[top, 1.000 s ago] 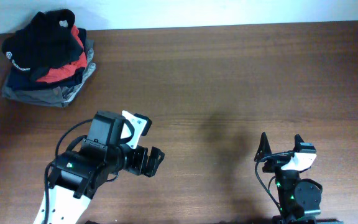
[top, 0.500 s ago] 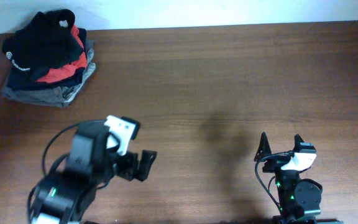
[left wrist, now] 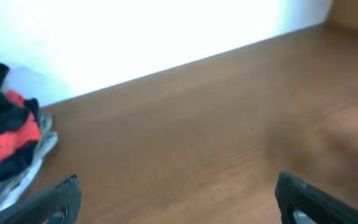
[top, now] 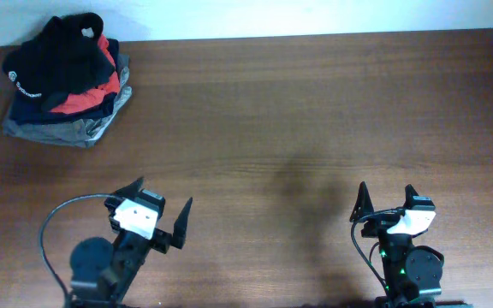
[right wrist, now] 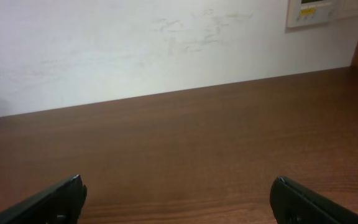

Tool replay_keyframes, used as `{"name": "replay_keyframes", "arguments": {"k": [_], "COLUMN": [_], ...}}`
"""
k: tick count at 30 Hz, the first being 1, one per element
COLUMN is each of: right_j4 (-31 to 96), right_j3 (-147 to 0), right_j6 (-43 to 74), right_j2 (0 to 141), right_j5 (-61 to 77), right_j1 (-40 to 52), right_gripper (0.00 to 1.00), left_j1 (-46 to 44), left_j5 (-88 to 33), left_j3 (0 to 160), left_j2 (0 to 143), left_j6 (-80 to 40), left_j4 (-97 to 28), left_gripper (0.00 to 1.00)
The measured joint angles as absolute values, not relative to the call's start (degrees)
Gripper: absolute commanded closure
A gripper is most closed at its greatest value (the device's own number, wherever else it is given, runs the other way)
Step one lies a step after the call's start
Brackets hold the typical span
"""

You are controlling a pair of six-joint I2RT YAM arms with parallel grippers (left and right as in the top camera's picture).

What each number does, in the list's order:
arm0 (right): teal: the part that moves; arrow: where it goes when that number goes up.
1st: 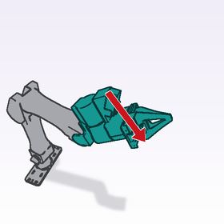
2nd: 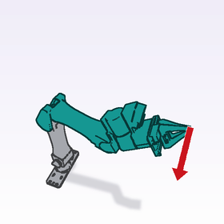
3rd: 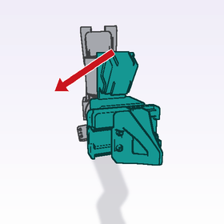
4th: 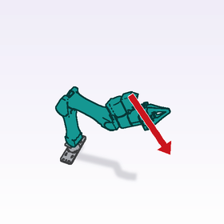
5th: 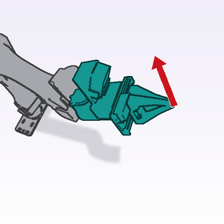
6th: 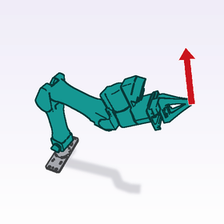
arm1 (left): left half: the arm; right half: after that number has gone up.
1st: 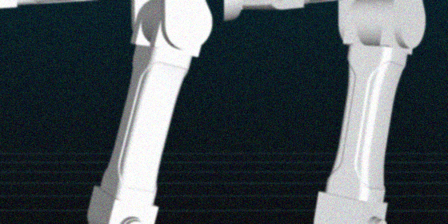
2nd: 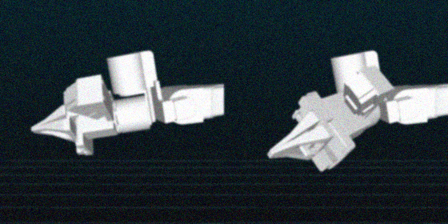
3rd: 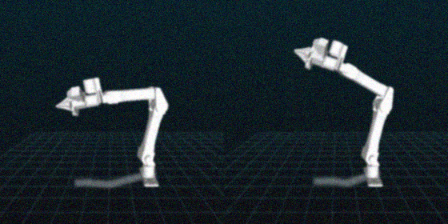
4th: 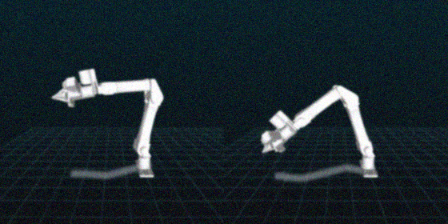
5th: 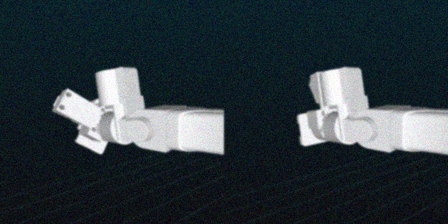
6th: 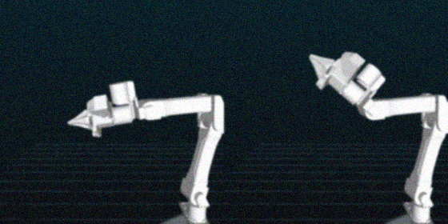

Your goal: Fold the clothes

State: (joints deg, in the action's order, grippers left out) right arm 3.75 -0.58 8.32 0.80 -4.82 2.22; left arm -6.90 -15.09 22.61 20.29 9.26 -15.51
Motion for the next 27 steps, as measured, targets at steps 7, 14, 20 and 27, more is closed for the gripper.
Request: {"name": "replay_keyframes", "arguments": {"k": [7, 14, 20, 27], "right_j4": [3.75, 3.75, 3.75, 3.75], "right_j3": [-0.58, -0.58, -0.58, -0.58], "right_j6": [8.34, 8.34, 8.36, 8.34], "right_j2": [0.80, 0.80, 0.80, 0.80], "right_j5": [-4.82, -4.84, -4.84, -4.84], "right_j1": [2.22, 2.22, 2.22, 2.22], "right_gripper": [0.01, 0.01, 0.01, 0.01], "left_j1": [-4.93, -3.60, -2.63, -2.59], "left_j5": [-14.92, -14.90, -14.76, -13.82], "left_j3": [9.78, 4.78, 3.22, 2.61], "left_j2": [15.79, 9.61, 4.51, 0.89], "left_j6": [10.52, 10.74, 10.76, 10.76], "left_j4": [-1.69, 0.36, 0.43, 0.19], "left_gripper": [0.01, 0.01, 0.01, 0.01]}}
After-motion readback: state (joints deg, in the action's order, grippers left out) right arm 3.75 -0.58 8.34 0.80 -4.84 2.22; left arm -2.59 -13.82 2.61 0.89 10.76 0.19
